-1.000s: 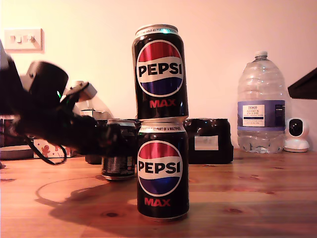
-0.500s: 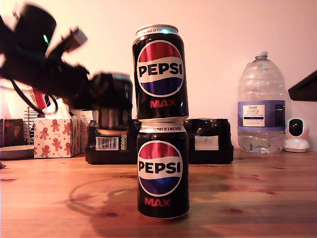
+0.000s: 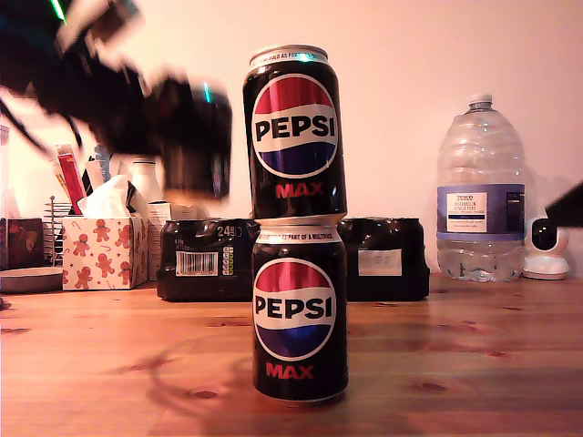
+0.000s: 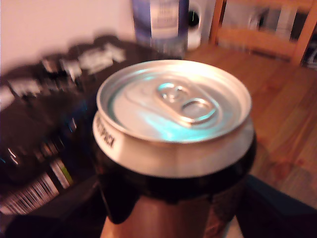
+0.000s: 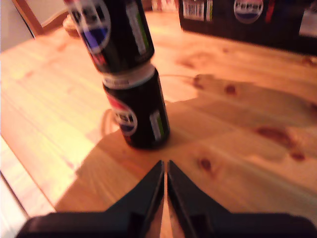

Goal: Stack up the Pepsi cans on top of each other

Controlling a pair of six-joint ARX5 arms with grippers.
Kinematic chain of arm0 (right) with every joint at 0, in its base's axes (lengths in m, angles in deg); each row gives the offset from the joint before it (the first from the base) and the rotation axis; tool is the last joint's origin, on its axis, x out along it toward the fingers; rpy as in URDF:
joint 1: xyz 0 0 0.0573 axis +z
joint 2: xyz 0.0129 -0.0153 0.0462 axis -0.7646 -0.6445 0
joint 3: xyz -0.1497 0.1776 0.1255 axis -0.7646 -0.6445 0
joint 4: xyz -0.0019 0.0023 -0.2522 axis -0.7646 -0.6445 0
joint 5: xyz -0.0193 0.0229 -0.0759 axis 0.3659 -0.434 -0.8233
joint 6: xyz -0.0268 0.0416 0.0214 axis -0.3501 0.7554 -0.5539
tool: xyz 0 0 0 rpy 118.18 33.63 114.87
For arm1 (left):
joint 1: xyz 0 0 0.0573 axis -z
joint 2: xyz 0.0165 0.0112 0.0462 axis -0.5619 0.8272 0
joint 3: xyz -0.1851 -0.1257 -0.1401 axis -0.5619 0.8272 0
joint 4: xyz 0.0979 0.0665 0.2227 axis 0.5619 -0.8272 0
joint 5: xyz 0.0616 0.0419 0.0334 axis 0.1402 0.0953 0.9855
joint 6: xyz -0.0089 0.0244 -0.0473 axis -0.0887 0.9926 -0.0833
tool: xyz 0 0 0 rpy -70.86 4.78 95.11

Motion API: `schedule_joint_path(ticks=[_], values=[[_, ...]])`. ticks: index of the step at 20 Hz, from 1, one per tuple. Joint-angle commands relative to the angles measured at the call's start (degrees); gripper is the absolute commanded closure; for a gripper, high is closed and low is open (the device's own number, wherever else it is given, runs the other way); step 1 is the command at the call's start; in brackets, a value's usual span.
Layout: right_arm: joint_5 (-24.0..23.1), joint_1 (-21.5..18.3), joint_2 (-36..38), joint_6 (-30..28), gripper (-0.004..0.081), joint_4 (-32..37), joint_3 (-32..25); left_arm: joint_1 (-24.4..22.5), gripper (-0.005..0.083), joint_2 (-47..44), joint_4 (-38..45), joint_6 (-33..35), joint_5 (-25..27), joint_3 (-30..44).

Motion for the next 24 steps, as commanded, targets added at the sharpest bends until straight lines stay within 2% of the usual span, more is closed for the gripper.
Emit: schedule_joint_path(ticks=[1, 7, 9, 13, 18, 20, 23, 24], values=[[0.00, 0.26, 0.04, 0.04, 0.0782, -0.26, 0.55, -0.02, 0.0468, -2.99, -0.11, 0.24, -0.48, -0.31], [0.50, 0.26, 0.07, -0.22, 0.0782, 0.22, 0.57, 1.09, 0.0468, -10.10, -4.07, -0.22, -3.67, -0.31], [4.83, 0.44, 0.72, -4.22, 0.0782, 2.05, 1.07, 2.16, 0.0468, -11.63, -4.98, -0.24, -3.65, -0.31], [10.82, 1.66, 2.84, -4.57, 0.0782, -0.33, 5.53, 3.91, 0.0468, -13.88, -7.21, -0.24, -3.65, -0.31], [10.58, 2.03, 5.57, -5.99, 0.0782, -1.53, 12.02, 5.09, 0.0468, -15.19, -7.93, -0.28, -3.63, -0.31], [10.64, 2.03, 5.57, -5.33, 0.0782, -1.53, 12.85, 5.60, 0.0468, -15.34, -8.04, -0.83, -3.63, -0.31], [10.58, 2.03, 5.57, 1.31, 0.0782, -1.38, 12.90, 6.73, 0.0468, -15.34, -7.96, -1.53, -3.65, -0.31], [10.51, 2.03, 5.57, 1.09, 0.0782, -1.01, 12.90, 7.19, 0.0468, -15.34, -7.96, -1.53, -3.65, -0.31]])
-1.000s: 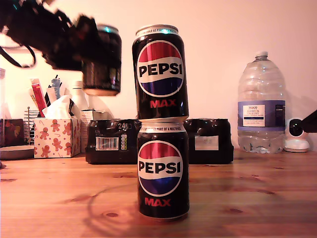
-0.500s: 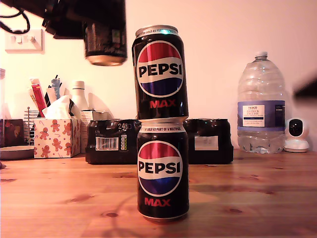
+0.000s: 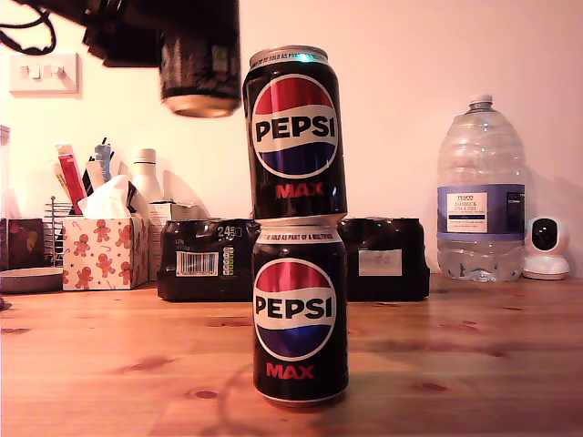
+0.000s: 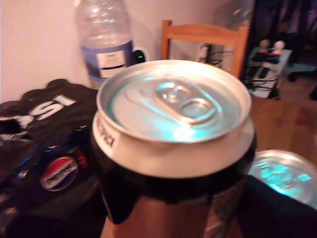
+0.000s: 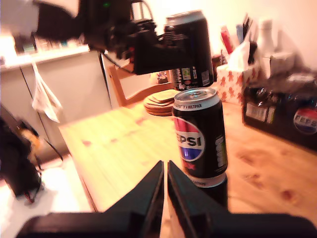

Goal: Stack up the Pepsi cans on top of each other

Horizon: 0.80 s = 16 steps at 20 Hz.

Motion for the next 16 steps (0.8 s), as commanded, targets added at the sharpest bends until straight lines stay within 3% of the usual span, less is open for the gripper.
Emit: schedule_joint_path(ticks=[1, 16], values=[[-0.02, 0.15, -0.28, 2.93, 0.0782, 0.85, -0.68, 0.94, 0.0468, -1.97, 2.14, -0.26, -0.31, -0.31], [-0.02, 0.15, -0.28, 2.95, 0.0782, -0.37, -0.68, 3.19, 0.0468, -5.01, 5.16, -3.26, -0.28, -1.81]])
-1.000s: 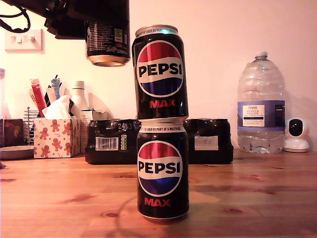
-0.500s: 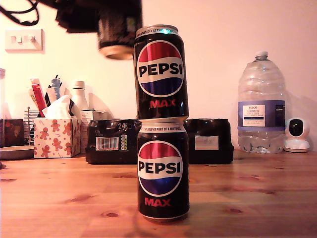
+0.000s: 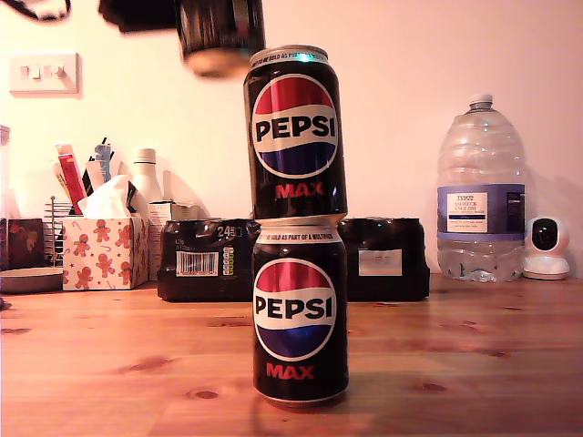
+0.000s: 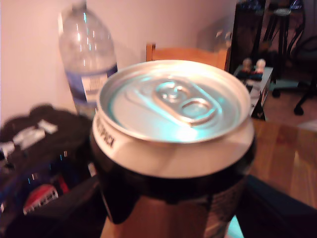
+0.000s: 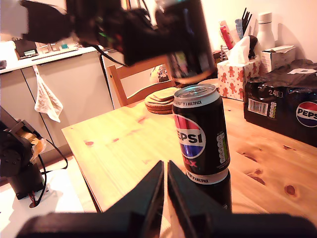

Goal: Stack up the Pepsi cans on top of each other

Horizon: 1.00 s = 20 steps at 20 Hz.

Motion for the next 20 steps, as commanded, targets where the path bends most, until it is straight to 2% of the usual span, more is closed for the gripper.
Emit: schedule_joint_path(ticks=[1, 8, 10, 12, 20], values=[[-0.02, 0.15, -0.28, 0.39, 0.0782, 0.22, -0.68, 0.61, 0.0468, -1.70, 2.03, -0.92, -0.28, -1.97], [-0.04, 0.15, -0.17, -1.99, 0.0782, 2.14, -0.68, 5.16, 0.0468, -1.92, 2.03, -2.21, -0.68, -1.97], [-1.31, 0.15, -0.17, -2.73, 0.0782, 3.34, -0.68, 6.19, 0.0468, -1.92, 2.01, -2.21, -0.66, -1.97], [-2.82, 0.15, -0.17, -3.56, 0.0782, 3.39, -0.68, 6.84, 0.0468, -1.90, 2.01, -2.21, -0.63, -1.97], [-2.89, 0.15, -0.17, -3.50, 0.0782, 3.28, -0.68, 8.13, 0.0468, -0.20, 2.36, -2.21, -0.22, -1.97]])
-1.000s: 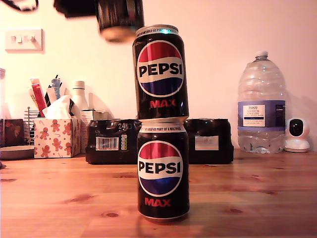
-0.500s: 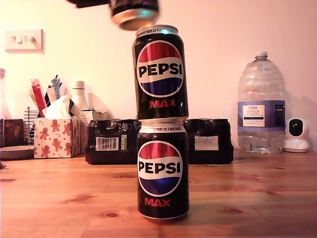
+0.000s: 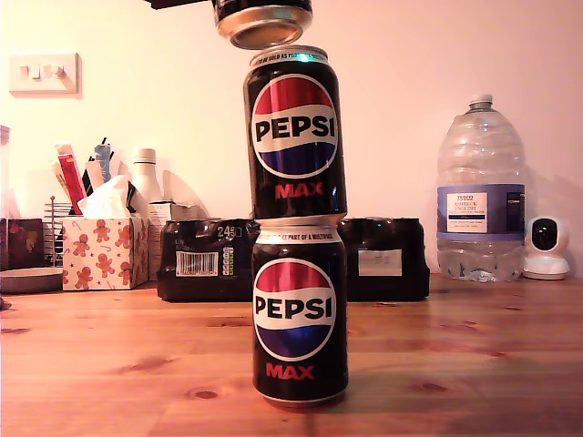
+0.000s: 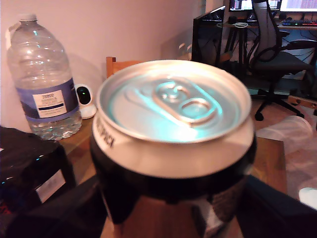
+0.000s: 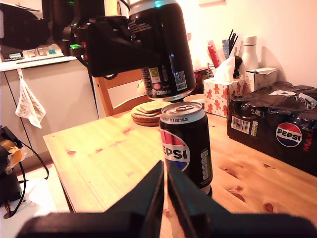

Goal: Stack up the Pepsi cans on top of each other

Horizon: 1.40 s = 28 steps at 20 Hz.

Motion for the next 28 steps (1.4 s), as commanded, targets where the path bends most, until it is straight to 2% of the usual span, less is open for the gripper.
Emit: schedule_joint_path(ticks=[1, 23, 28], values=[[-0.04, 0.15, -0.17, 0.00, 0.0782, 0.52, -0.68, 0.44, 0.0468, 0.74, 2.69, -0.24, -0.20, -1.95], [-0.17, 0.15, -0.17, 0.04, 0.0782, 0.35, -0.68, 1.51, 0.0468, 5.07, 4.02, 0.24, -0.20, -1.95], [-0.17, 0.15, -0.17, 0.04, 0.0782, 0.28, -0.68, 1.53, 0.0467, 5.07, 2.36, 2.82, -0.22, -1.92]])
